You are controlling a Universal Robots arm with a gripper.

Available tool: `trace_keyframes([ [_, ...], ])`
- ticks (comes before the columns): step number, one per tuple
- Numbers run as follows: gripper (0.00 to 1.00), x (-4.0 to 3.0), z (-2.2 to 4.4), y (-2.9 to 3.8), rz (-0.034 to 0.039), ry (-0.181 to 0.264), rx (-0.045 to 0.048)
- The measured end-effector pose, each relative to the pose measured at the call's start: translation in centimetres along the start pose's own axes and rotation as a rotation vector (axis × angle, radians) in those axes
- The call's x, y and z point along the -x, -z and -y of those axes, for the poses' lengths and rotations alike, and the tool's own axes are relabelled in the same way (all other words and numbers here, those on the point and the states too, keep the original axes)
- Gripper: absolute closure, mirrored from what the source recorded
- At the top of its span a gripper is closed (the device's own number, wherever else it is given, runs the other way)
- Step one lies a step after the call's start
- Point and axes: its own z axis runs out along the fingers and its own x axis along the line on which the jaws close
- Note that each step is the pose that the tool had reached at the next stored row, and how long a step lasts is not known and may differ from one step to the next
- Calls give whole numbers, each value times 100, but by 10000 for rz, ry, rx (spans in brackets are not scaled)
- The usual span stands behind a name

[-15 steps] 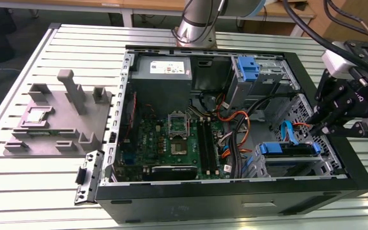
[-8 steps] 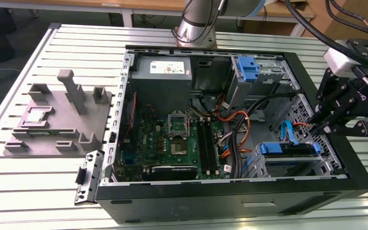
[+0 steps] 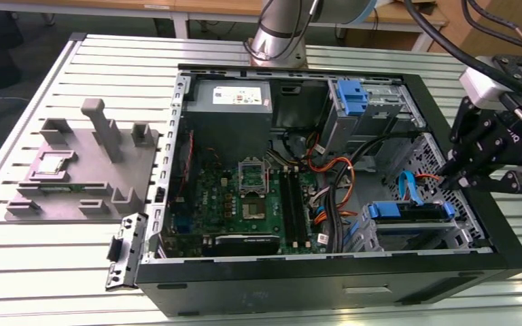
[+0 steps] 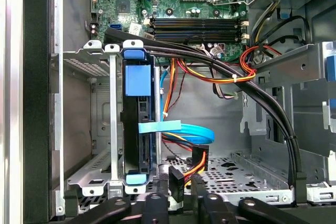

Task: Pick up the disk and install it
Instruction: 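Insert the second disk wire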

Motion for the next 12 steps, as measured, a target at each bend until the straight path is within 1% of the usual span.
trace_keyframes([
  [2, 69, 0, 0, 1, 0, -1, 0],
  [3, 76, 0, 0, 1, -1, 0, 0],
  [9, 78, 0, 0, 3, 0, 0, 0],
  [10, 84, 0, 0, 3, 0, 0, 0],
  [12, 84, 0, 0, 3, 0, 0, 0],
])
